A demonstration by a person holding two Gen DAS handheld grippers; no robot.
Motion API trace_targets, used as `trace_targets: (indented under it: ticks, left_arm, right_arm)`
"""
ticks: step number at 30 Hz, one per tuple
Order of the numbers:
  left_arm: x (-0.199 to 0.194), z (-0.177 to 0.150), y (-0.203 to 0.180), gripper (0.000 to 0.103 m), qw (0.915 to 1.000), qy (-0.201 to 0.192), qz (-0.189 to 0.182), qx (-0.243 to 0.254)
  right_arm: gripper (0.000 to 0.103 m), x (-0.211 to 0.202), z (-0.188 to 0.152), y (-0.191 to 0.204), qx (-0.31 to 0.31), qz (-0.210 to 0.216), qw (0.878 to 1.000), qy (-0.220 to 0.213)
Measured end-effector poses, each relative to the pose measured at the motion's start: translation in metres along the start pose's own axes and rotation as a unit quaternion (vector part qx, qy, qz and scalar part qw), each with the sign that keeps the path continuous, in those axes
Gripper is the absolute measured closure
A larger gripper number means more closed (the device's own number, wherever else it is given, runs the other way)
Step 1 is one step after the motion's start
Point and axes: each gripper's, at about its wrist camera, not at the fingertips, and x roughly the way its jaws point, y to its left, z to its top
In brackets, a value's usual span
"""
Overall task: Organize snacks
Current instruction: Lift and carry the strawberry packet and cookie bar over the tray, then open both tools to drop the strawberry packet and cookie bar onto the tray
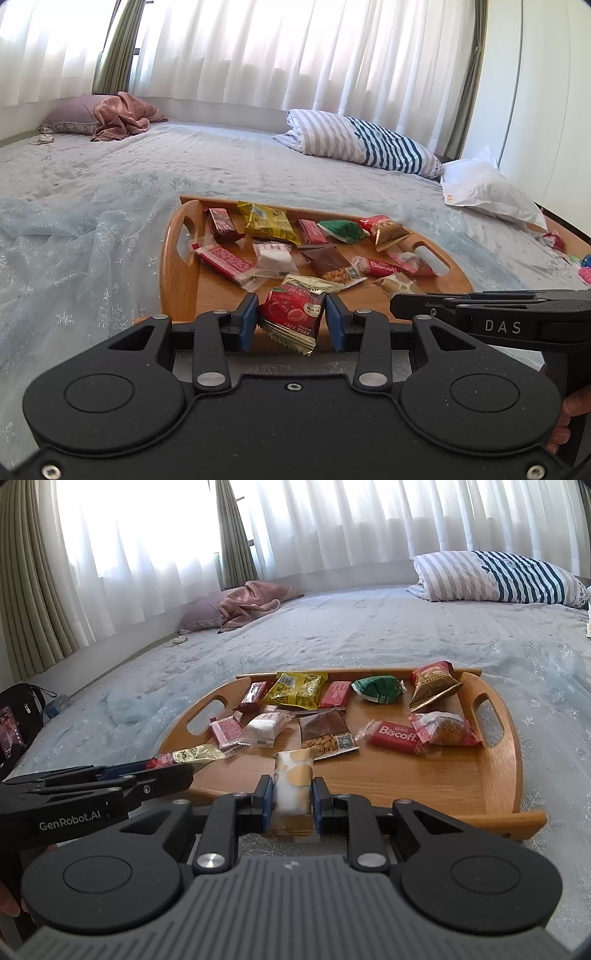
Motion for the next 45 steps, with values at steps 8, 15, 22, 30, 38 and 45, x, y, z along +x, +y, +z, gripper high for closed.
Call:
trace_targets:
  ticks: [8,15,22,30,38,45]
  left_arm:
    - [0.026,0.010,0.012,0.066,0.9999,0.004,0.012,0.005]
    - [0.048,0.011,0.019,0.066,0.9994,0.021,0.026,0.007]
    - [0.060,0.008,0.021,0.065,0.9986,0.033,0.040,0.013]
    - [0.066,0.006,0.024,0.065,0.9979,0.039,0.049,0.014]
    - [0.071,0.004,0.024,0.064,0.9968,0.044,0.061,0.024]
    - [0.071,0.005,0.024,0.059,0.9965,0.044,0.068,0.022]
  right_arm:
    - [0.077,0.025,0.011,0.001,-0.001,0.006,1.000,0.009]
    - [0.076,0.044,0.017,0.001,-0.012,0.010,1.000,0.021]
    - [0.076,0.057,0.020,-0.001,-0.011,0.013,0.999,0.031]
    - [0.076,0.062,0.021,0.003,-0.021,0.019,0.999,0.036]
    - [0.068,0.062,0.020,0.001,-0.013,0.018,0.999,0.038]
    - [0.050,0.061,0.020,0.004,-0.012,0.019,0.999,0.036]
